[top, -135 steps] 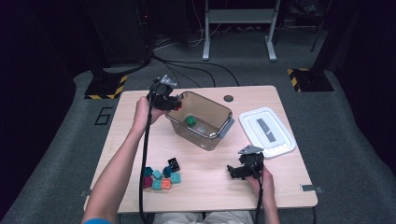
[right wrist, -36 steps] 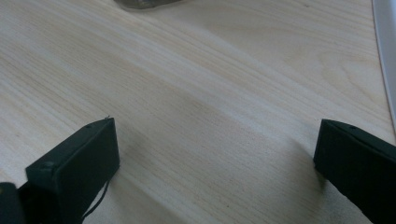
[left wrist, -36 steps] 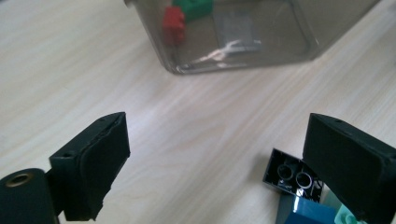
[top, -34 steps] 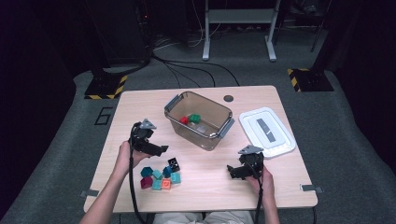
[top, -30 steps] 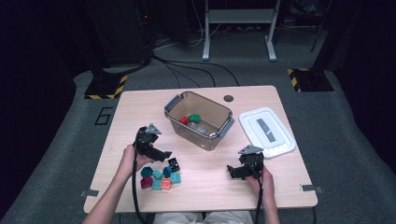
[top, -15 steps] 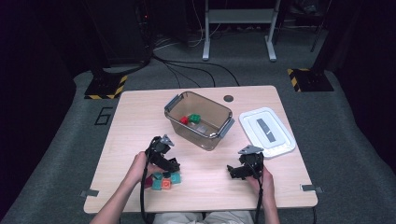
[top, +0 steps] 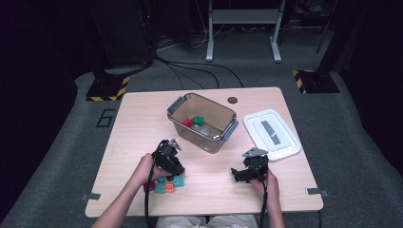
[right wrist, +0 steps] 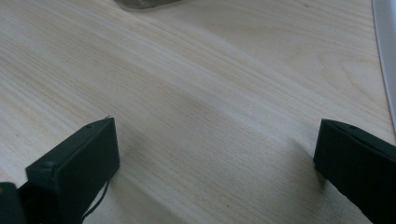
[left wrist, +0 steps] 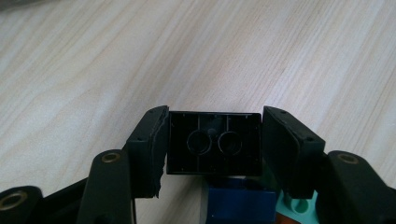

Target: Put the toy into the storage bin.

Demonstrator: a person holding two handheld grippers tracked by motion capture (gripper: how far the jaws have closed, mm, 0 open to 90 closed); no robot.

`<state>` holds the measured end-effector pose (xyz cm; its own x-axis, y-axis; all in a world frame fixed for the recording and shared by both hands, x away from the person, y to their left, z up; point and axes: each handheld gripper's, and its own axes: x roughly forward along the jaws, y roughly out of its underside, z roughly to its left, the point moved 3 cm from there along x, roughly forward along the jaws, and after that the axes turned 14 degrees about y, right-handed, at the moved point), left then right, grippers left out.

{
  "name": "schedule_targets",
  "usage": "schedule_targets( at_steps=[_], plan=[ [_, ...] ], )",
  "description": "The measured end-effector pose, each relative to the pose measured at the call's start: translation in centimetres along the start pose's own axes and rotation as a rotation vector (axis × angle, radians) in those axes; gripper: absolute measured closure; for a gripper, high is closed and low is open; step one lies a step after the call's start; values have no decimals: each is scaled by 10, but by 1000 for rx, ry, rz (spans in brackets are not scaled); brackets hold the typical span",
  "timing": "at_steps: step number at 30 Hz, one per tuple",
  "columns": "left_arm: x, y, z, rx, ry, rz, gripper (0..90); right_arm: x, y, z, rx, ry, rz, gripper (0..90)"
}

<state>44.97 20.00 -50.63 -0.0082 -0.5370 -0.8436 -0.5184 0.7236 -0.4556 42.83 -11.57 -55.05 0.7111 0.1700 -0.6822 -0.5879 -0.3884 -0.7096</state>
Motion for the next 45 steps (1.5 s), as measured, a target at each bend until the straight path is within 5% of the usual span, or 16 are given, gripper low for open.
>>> schedule_targets(
  at_steps=[17, 31, 45],
  plan=[
    [7, 3, 2, -27, 2, 17, 434, 0, 0, 0, 0, 0, 0, 0],
    [-15, -1, 4, -27, -4, -70, 435, 0, 0, 0, -2, -1, -2, 0],
    [-46, -8, 3, -9, -60, -116, 435, 0, 0, 0, -2, -1, -2, 0]
  ],
)
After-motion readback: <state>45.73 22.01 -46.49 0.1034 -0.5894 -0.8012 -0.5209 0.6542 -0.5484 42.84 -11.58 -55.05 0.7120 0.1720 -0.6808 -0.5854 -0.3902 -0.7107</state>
